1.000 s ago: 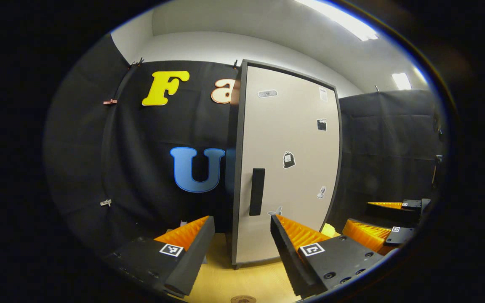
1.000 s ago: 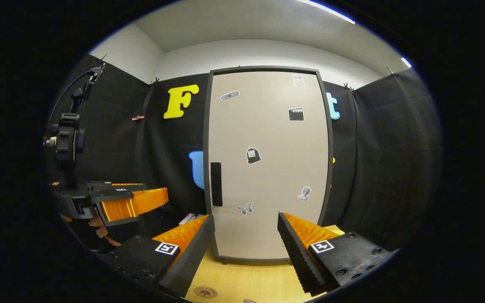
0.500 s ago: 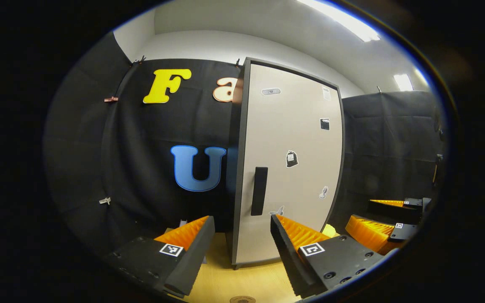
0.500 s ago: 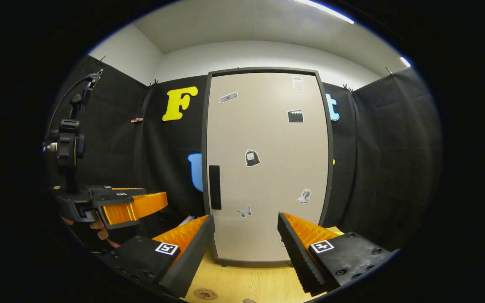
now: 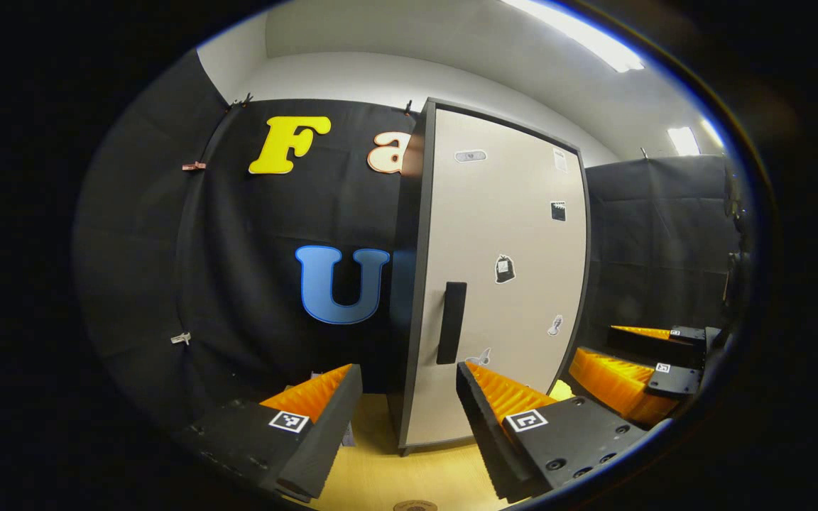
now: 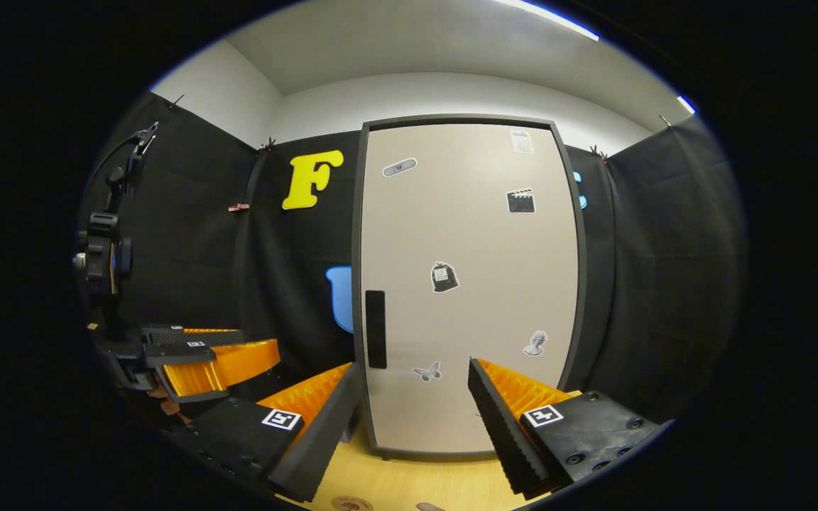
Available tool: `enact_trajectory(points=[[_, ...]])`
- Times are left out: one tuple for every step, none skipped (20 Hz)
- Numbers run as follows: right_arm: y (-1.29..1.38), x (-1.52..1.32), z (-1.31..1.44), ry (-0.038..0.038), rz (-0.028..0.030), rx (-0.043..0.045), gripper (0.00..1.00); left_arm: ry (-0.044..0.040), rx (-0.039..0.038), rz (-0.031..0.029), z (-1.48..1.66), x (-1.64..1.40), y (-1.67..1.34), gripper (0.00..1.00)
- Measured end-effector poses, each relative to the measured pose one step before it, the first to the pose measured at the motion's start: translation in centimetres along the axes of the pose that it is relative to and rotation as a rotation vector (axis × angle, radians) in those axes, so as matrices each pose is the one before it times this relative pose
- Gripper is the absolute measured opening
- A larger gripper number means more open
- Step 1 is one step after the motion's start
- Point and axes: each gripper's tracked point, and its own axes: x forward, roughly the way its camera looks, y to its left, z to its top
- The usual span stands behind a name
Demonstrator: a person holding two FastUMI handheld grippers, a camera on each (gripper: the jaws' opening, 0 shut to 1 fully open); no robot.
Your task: Open the cabinet door with the right hand, grasp the bottle in the cabinet with the left hand and place it on the coaster, then close the cabinet door with the right hand.
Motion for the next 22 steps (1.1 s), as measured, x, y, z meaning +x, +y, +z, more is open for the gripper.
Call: enact_trajectory(points=[[0.8,0.598,0.246,-0.01305,0.01754,-0.00384,0.97,-0.00181,-0.00048,0.00065,0.045,-0.111,0.45,0.86],[0.835,0.689,0.26,-0.01757,0.01799,-0.00762,0.97,0.0,0.00004,0.00039,-0.082,-0.043,0.526,0.86],[0.61,0.764,0.231,-0.01879,0.00739,-0.0107,0.97,0.0007,-0.00015,0.00232,0.004,-0.107,0.498,0.85],[0.496,0.797,0.142,-0.01598,0.0,-0.01236,0.98,0.00147,0.00151,-0.00037,-0.181,-0.155,0.487,0.85],[0.508,0.976,-0.074,-0.00815,-0.0032,-0.00946,0.97,0.00069,0.00347,-0.00161,-0.051,-0.134,0.38,0.85],[0.339,0.818,-0.252,0.00128,-0.00438,-0.0015,0.97,0.00136,0.00518,-0.00382,-0.067,-0.079,0.29,0.86],[0.403,0.966,-0.356,0.00592,-0.0027,0.00403,0.97,0.00041,0.00236,-0.00338,-0.118,-0.022,0.25,0.86],[0.362,0.999,-0.436,0.01068,-0.00166,0.00655,0.97,0.00181,0.00092,-0.00641,-0.167,-0.203,0.323,0.86],[0.285,1.047,-0.614,0.01436,-0.00022,0.00617,0.97,0.00314,-0.00063,-0.01005,-0.077,-0.157,0.129,0.86],[0.248,0.988,-0.489,0.01329,0.00147,0.00599,0.97,0.00404,0.00038,-0.00958,-0.075,-0.102,0.121,0.86],[0.114,0.964,-0.393,0.00981,-0.00527,0.00775,0.97,0.00388,0.00504,-0.00771,-0.139,-0.077,0.142,0.85],[0.016,0.899,-0.289,0.00578,-0.00618,0.00714,0.97,0.0018,0.00812,-0.00663,-0.144,-0.077,0.202,0.86],[-0.001,0.994,-0.296,0.00344,-0.00861,0.00918,0.98,0.00154,0.00872,-0.0055,-0.051,0.029,0.147,0.86],[0.115,0.967,-0.264,0.00286,-0.00579,0.00827,0.97,0.00022,0.00618,-0.00686,-0.067,-0.01,0.109,0.86],[0.107,0.837,-0.402,0.00797,-0.00621,0.00193,0.97,0.00027,0.00068,-0.01026,0.074,0.036,-0.036,0.86],[-0.005,0.946,-0.363,0.0072,-0.0083,-0.00478,0.98,0.00195,-0.00261,-0.01965,-0.155,0.099,-0.227,0.85],[-0.075,0.808,-0.366,0.00407,-0.01001,-0.00769,0.97,0.00764,-0.00568,-0.02197,-0.155,0.129,-0.353,0.85],[-0.095,0.709,-0.26,0.00255,-0.01213,-0.00743,0.97,0.0055,-0.00774,-0.01925,-0.219,0.183,-0.163,0.85],[-0.143,0.633,-0.262,0.00128,-0.0133,-0.00276,0.97,0.00427,-0.00267,-0.01931,-0.151,0.143,-0.151,0.85],[-0.079,0.509,-0.295,0.00466,-0.01005,0.00389,0.97,0.00254,-0.00012,-0.01906,-0.225,0.228,-0.212,0.85],[-0.101,0.557,-0.298,0.00454,-0.00802,0.0044,0.95,0.00216,-0.00201,-0.0168,-0.06,0.188,-0.185,0.85],[-0.069,0.53,-0.181,0.00394,-0.00519,0.00034,0.95,0.001,-0.00966,-0.01504,-0.227,0.156,-0.139,0.85]])
